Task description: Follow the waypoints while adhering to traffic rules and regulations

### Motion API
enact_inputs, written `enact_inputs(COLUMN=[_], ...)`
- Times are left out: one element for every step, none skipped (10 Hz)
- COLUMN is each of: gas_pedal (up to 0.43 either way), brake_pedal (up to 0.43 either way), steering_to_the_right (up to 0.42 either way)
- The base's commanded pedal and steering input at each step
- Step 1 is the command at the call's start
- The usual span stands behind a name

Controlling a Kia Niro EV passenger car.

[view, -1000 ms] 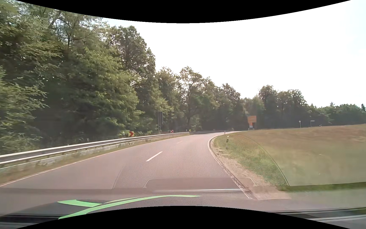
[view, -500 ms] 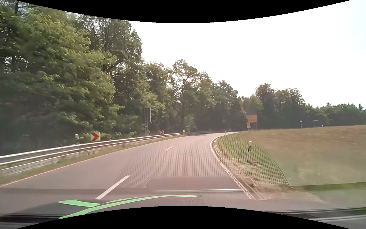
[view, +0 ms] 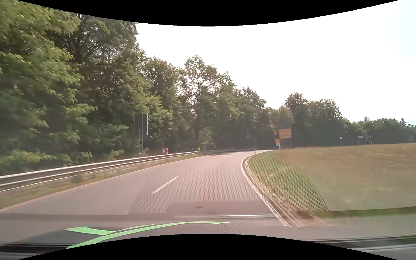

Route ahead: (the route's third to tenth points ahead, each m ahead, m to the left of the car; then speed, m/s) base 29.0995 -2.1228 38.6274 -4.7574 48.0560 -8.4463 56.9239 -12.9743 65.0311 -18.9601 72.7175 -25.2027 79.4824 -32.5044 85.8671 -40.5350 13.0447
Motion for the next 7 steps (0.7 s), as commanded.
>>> enact_inputs(gas_pedal=[0.13, 0.13, 0.13, 0.13, 0.13, 0.13, 0.118], brake_pedal=[0.0, 0.0, 0.0, 0.0, 0.0, 0.0, 0.0], steering_to_the_right=[0.039, 0.037, 0.035, 0.035, 0.035, 0.035, 0.035])
